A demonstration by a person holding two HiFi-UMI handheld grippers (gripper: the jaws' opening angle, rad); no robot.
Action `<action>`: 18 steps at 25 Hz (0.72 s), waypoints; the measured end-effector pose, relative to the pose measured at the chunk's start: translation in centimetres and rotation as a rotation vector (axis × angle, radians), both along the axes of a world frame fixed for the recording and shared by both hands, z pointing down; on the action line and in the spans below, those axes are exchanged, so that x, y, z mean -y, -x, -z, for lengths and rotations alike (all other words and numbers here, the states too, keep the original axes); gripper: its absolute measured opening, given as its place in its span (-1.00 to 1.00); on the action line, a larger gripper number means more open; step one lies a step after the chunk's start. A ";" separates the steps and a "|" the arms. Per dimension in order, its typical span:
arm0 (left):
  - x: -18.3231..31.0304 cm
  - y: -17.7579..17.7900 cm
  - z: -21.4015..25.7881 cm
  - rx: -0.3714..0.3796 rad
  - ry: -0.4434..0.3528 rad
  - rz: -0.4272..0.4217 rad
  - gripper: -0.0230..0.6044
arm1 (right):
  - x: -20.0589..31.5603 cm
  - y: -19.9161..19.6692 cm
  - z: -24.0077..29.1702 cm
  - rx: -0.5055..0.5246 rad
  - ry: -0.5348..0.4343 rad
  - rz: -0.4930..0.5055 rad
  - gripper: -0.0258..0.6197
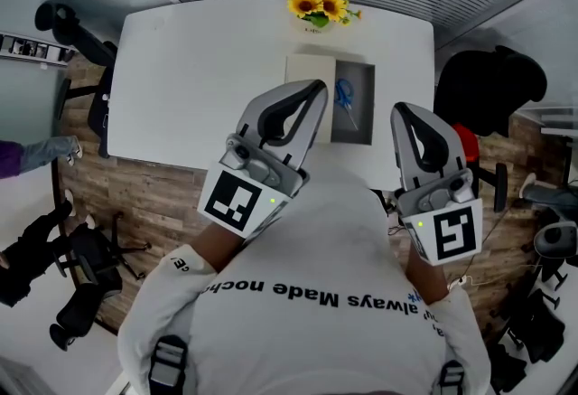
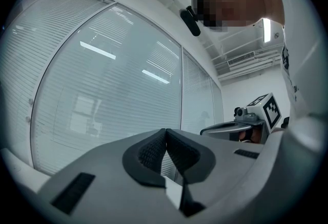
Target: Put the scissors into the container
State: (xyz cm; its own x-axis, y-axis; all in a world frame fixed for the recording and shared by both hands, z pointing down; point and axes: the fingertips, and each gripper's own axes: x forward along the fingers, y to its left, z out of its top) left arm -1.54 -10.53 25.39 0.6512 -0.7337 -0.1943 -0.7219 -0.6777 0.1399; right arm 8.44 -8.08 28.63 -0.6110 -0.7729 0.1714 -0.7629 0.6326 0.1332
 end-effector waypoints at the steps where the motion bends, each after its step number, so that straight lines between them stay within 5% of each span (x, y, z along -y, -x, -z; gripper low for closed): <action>1: 0.0 0.0 0.0 0.001 -0.001 0.000 -0.86 | -0.1 0.0 0.1 0.003 -0.002 0.001 -0.90; 18: -0.4 -0.4 0.5 -0.002 -0.019 -0.005 -0.86 | -0.3 -0.7 0.6 0.010 -0.013 -0.002 -0.90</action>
